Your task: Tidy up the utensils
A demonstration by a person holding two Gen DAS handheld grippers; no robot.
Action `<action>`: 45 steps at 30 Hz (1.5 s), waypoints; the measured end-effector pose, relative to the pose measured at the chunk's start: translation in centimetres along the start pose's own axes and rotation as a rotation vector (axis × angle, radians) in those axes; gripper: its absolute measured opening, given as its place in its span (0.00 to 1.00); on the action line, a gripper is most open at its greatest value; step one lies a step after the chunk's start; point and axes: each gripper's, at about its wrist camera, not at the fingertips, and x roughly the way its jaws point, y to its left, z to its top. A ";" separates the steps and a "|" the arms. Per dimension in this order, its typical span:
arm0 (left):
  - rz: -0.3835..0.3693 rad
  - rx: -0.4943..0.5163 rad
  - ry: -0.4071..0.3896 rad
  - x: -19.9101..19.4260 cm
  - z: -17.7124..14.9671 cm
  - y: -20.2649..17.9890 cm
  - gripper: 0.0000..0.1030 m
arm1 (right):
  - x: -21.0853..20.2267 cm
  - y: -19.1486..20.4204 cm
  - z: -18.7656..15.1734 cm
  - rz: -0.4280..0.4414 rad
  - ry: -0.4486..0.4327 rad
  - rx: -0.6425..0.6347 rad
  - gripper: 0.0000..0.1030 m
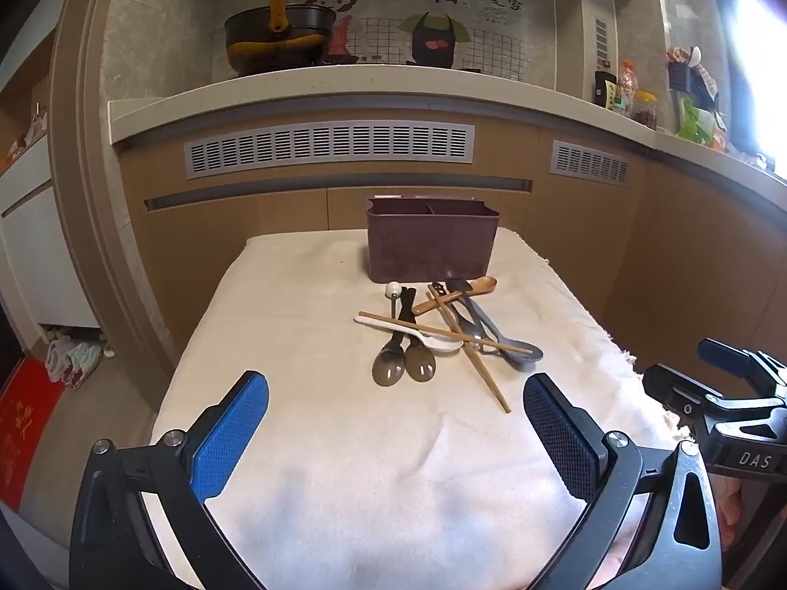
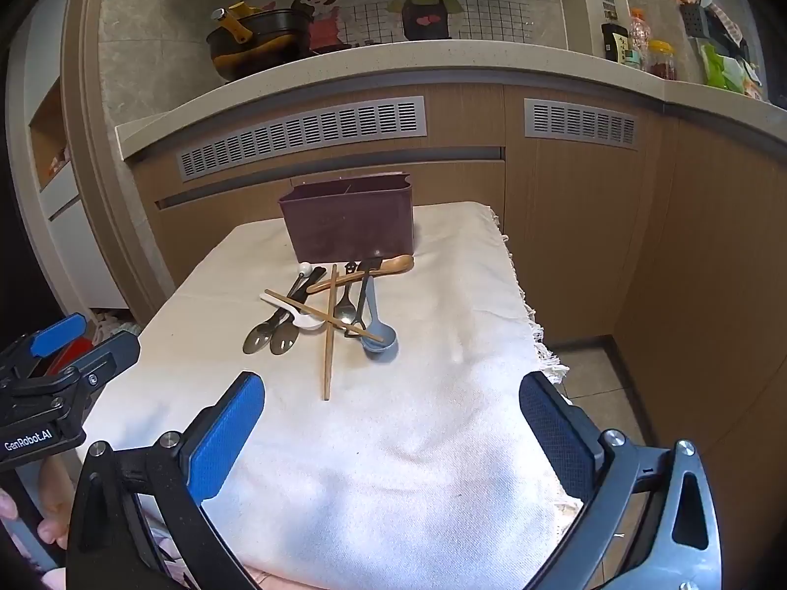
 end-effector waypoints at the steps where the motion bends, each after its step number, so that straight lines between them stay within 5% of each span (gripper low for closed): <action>1: 0.001 -0.002 0.001 0.0 0.0 0.1 1.00 | 0.0 0.1 0.0 0.001 -0.001 -0.003 1.00; 45: 0.012 -0.002 -0.002 -0.5 0.3 0.2 1.00 | -0.7 0.1 0.6 -0.025 -0.025 0.003 1.00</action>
